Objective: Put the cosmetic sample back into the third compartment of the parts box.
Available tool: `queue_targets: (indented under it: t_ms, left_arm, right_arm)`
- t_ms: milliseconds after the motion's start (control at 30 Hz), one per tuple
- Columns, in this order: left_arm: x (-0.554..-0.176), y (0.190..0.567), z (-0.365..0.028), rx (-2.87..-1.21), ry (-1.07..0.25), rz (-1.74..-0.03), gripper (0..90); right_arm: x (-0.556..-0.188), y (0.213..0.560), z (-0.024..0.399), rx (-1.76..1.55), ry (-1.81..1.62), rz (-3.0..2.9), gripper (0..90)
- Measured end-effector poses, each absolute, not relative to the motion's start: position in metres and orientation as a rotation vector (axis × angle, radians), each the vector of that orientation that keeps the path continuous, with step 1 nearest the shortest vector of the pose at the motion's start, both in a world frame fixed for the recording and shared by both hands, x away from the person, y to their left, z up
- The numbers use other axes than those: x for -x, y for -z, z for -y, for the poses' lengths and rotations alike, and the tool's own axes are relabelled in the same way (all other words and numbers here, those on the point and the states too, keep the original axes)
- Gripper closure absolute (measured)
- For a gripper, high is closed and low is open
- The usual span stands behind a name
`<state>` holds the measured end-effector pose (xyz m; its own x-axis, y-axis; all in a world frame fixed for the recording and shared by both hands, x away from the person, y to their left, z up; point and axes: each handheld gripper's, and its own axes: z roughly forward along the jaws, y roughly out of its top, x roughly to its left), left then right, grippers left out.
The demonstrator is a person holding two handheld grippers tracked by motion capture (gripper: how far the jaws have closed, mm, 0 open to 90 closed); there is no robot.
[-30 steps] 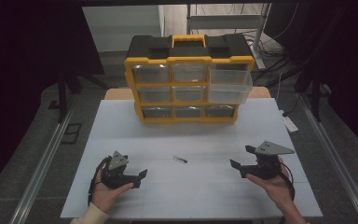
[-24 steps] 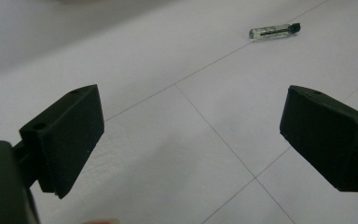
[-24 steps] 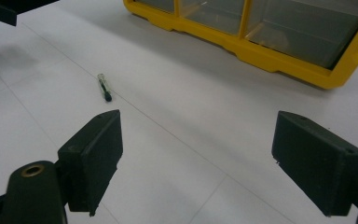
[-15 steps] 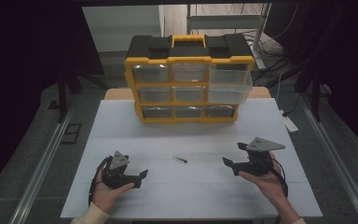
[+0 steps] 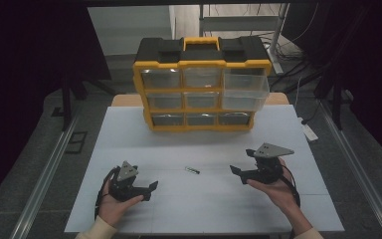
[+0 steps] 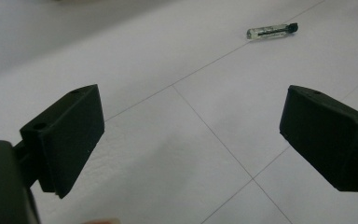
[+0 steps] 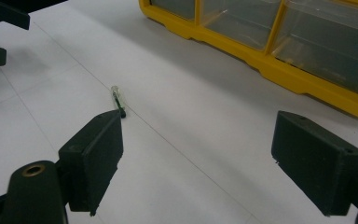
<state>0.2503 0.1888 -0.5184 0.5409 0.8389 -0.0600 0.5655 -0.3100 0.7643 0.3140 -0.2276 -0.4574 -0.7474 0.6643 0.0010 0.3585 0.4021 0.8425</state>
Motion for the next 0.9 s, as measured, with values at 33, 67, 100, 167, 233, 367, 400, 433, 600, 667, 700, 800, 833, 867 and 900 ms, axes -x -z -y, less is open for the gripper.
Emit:
queue_targets:
  t_ms: [33,67,100,167,233,367,400,433,600,667,700,800,833,867,900]
  left_arm:
    - [-0.25,0.518,-0.189,-2.013,-0.453,-1.133,6.9]
    - [-0.25,0.518,-0.189,-2.014,-0.453,-1.134,6.9]
    - [-0.25,0.518,-0.189,-2.014,-0.452,-1.134,6.9]
    - [-0.25,0.518,-0.189,-2.014,-0.452,-1.134,6.9]
    - [-0.251,0.518,-0.189,-2.014,-0.451,-1.133,7.0]
    - [-0.251,0.518,-0.186,-2.018,-0.451,-1.126,7.0]
    - [-0.25,0.518,-0.186,-2.019,-0.451,-1.126,7.0]
    - [-0.251,0.518,-0.186,-2.019,-0.451,-1.125,7.0]
    - [-0.251,0.518,-0.185,-2.022,-0.451,-1.123,7.0]
    - [-0.251,0.518,-0.185,-2.022,-0.451,-1.123,7.0]
    - [-0.251,0.518,-0.185,-2.023,-0.451,-1.122,7.0]
    - [-0.251,0.518,-0.185,-2.022,-0.451,-1.121,7.1]
    - [-0.251,0.518,-0.185,-2.023,-0.451,-1.122,7.1]
    - [-0.251,0.518,-0.185,-2.023,-0.451,-1.122,7.1]
    - [-0.251,0.518,-0.185,-2.023,-0.451,-1.122,7.1]
  right_arm:
    - [-0.314,0.457,0.225,-0.878,-1.27,-2.332,17.3]
    - [-0.315,0.457,0.223,-0.87,-1.266,-2.336,17.3]
    - [-0.315,0.457,0.222,-0.869,-1.267,-2.338,17.3]
    - [-0.316,0.457,0.219,-0.859,-1.255,-2.344,17.3]
    - [-0.316,0.457,0.217,-0.856,-1.259,-2.346,17.2]
    - [-0.319,0.456,0.212,-0.851,-1.255,-2.352,17.3]
    - [-0.32,0.456,0.211,-0.848,-1.256,-2.354,17.3]
    - [-0.32,0.456,0.21,-0.848,-1.251,-2.356,17.3]
    - [-0.323,0.456,0.205,-0.848,-1.251,-2.368,17.2]
    - [-0.324,0.456,0.204,-0.845,-1.245,-2.371,17.2]
    - [-0.325,0.456,0.203,-0.846,-1.25,-2.373,17.2]
    - [-0.325,0.456,0.201,-0.844,-1.244,-2.382,17.1]
    - [-0.326,0.456,0.2,-0.842,-1.243,-2.385,17.1]
    - [-0.326,0.456,0.2,-0.841,-1.237,-2.385,17.1]
    - [-0.326,0.456,0.199,-0.84,-1.241,-2.389,17.1]
